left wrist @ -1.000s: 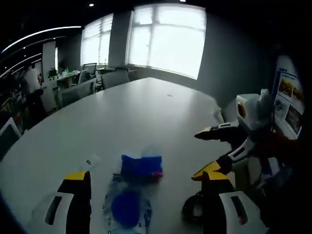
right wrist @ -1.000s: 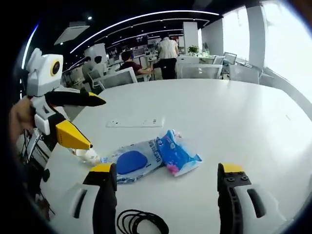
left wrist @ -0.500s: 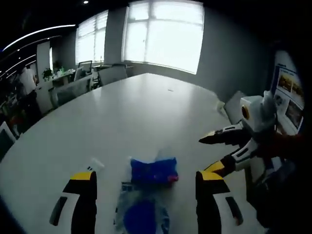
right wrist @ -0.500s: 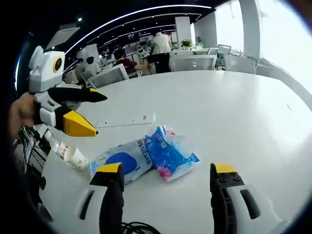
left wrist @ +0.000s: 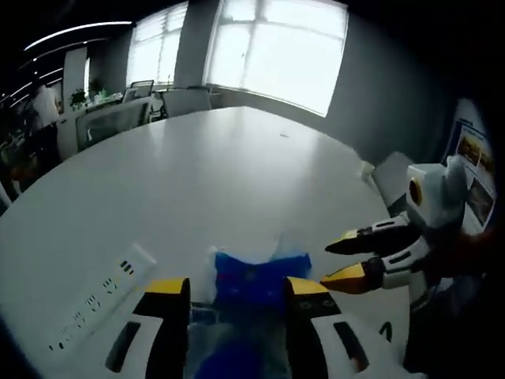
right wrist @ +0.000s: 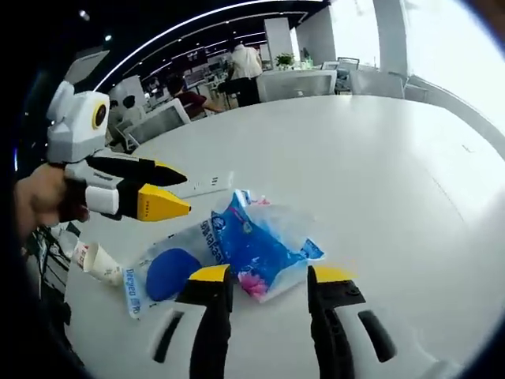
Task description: Arrange the tabletop items into an orderly group along one side of the table until the central work area is clear of visible clutter.
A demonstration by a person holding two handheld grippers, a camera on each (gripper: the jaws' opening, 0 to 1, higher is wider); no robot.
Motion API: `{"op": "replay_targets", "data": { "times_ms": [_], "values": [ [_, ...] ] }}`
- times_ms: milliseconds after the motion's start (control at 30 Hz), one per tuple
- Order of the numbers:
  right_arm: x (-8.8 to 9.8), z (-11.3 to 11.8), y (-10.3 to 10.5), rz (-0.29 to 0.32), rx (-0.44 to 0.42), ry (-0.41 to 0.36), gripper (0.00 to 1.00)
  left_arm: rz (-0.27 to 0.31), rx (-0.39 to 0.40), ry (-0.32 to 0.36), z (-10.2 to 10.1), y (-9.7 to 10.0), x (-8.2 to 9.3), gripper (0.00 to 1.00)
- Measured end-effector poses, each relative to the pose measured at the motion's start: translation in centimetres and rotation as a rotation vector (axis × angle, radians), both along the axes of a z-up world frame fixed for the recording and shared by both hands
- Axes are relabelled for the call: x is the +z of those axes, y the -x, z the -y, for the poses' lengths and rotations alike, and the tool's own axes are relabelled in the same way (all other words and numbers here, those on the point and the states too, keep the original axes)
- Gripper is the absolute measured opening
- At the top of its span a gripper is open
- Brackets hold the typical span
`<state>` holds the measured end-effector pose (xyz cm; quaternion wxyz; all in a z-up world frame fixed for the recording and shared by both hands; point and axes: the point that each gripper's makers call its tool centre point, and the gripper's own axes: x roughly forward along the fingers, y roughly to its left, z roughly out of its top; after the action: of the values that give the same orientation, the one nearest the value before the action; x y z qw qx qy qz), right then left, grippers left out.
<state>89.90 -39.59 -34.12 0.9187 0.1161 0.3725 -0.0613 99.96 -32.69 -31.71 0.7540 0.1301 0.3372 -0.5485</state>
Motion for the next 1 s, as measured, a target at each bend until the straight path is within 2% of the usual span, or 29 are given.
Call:
{"op": "replay_targets", "data": {
  "times_ms": [100,167,333,433,533,600,667,733,833,1000],
  "values": [
    [-0.7,0.8,0.0,-0.03,-0.052,-0.004,0.23,-0.021,0.005,-0.012,0.4,-0.3,-1.1,0.39],
    [-1.0,0.6,-0.3,-0.031,-0.075,-0.057,0.19,-0.02,0.013,-0.018,0.5,-0.6,-1.6,0.37],
    [-2.3,0.8,-0.3,-0.072,-0.083,-0.053,0.19,-0.053,0.019,-0.028,0.8,-0.7,-3.1,0.33],
    [-3.3,0.8,-0.4,-0.094,-0.084,-0.06,0.16,-0.067,0.027,-0.046,0.8,-0.9,-4.1,0.28],
    [-4.0,0.6,-0.2,-0.112,-0.081,-0.072,0.09,-0.041,0.039,-0.057,0.8,-1.2,-4.7,0.21],
    [-4.3,0.5,-0.1,-0.117,-0.081,-0.077,0.07,-0.062,0.033,-0.049,1.1,-1.0,-5.1,0.15],
    [-4.6,0.5,0.0,-0.126,-0.081,-0.08,0.05,-0.06,0.038,-0.054,1.1,-1.0,-5.4,0.14],
    [-4.7,0.6,0.2,-0.13,-0.087,-0.087,0.04,-0.076,0.038,-0.072,0.9,-1.0,-6.1,0.12],
    [-4.6,0.8,0.3,-0.127,-0.088,-0.084,0.0,-0.09,0.029,-0.079,0.6,-0.6,-6.2,0.04],
    [-3.1,1.2,0.1,-0.068,-0.071,-0.052,0.0,-0.055,0.016,-0.069,0.4,-0.2,-5.2,0.0]
  ]
}}
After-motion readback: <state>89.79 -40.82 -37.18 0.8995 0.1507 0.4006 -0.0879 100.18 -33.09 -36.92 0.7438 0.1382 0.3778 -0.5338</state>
